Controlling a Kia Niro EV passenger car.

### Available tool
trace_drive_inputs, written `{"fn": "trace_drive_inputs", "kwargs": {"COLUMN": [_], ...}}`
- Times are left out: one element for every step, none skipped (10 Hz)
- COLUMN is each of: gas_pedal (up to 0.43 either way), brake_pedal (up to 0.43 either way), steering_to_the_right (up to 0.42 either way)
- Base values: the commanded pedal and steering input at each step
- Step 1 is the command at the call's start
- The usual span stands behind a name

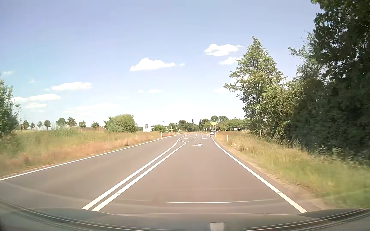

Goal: Follow the waypoints while adhering to traffic rules and regulations

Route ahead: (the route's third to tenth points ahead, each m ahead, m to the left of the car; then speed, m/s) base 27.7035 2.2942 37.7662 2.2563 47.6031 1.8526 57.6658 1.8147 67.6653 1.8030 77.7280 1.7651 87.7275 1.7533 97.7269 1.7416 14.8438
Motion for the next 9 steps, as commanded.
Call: {"fn": "trace_drive_inputs", "kwargs": {"gas_pedal": [0.000, 0.000, 0.000, 0.000, 0.000, 0.000, 0.000, 0.000, 0.000], "brake_pedal": [0.140, 0.134, 0.140, 0.140, 0.140, 0.140, 0.140, 0.140, 0.140], "steering_to_the_right": [-0.002, -0.002, -0.002, -0.002, -0.003, -0.005, -0.006, -0.006, -0.008]}}
